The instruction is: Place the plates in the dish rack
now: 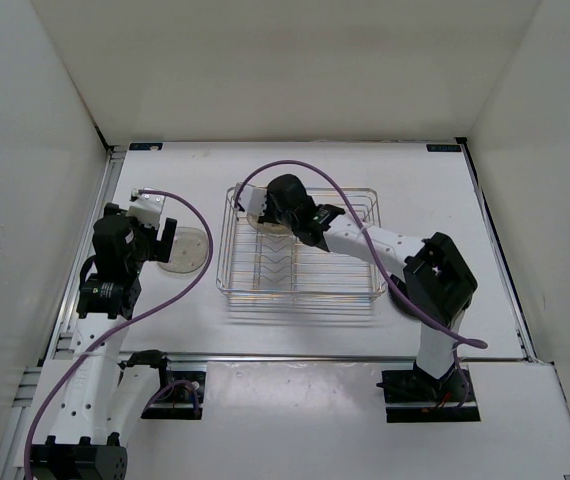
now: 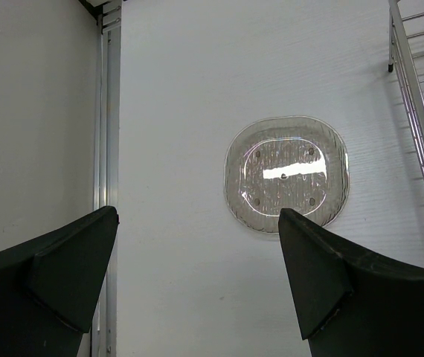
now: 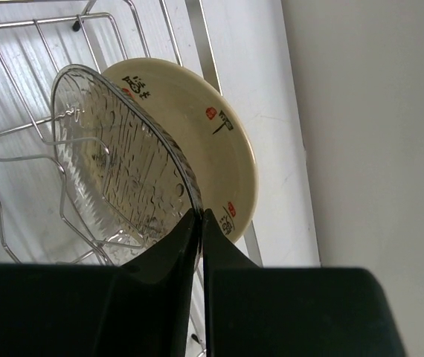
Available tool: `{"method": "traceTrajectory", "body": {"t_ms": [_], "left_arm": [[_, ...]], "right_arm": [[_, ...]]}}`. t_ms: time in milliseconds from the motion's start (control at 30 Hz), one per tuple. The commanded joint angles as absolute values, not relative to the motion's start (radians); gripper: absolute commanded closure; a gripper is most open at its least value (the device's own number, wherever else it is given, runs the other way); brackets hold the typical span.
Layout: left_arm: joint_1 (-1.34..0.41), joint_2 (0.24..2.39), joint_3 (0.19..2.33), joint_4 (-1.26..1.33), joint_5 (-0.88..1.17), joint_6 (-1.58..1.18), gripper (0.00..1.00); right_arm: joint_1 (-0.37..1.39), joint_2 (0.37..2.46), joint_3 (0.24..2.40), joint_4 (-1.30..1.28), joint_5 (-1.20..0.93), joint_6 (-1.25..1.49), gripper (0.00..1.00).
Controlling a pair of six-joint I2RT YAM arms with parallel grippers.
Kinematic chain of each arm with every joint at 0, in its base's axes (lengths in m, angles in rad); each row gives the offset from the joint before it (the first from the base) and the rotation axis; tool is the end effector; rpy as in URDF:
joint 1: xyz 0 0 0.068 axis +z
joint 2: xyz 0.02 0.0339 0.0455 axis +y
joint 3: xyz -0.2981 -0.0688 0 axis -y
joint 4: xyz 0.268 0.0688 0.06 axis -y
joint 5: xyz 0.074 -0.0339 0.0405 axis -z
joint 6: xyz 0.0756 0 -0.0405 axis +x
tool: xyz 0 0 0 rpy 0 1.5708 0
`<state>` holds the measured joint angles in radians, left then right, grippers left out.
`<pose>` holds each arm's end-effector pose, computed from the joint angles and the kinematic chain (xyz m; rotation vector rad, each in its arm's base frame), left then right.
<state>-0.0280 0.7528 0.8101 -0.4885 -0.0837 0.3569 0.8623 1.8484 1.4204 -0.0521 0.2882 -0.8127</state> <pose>0.2023 0.0007 0.3301 0.3318 1.9850 0.2941 0.3419 0.3660 0.2759 -1.3899 1.4928 -0.2642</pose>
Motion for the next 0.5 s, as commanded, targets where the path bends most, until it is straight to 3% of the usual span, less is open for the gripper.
{"method": "traceTrajectory", "body": {"t_ms": [0, 300, 467], "left_arm": [[-0.021, 0.736, 0.815, -0.482, -0.071, 0.342, 0.0], [-0.012, 0.736, 0.805, -0.491, -0.061, 0.342, 0.0], [-0.003, 0.736, 0.805, -0.491, -0.061, 0.342, 0.0]], "right_arm": [[0.865, 1.855, 1.471, -0.044, 0.282, -0.781, 0.89], [0.865, 1.855, 1.462, -0.084, 0.293, -0.761, 0.8], [0.865, 1.836, 1.471, -0.084, 0.334, -0.752, 0.54]]}}
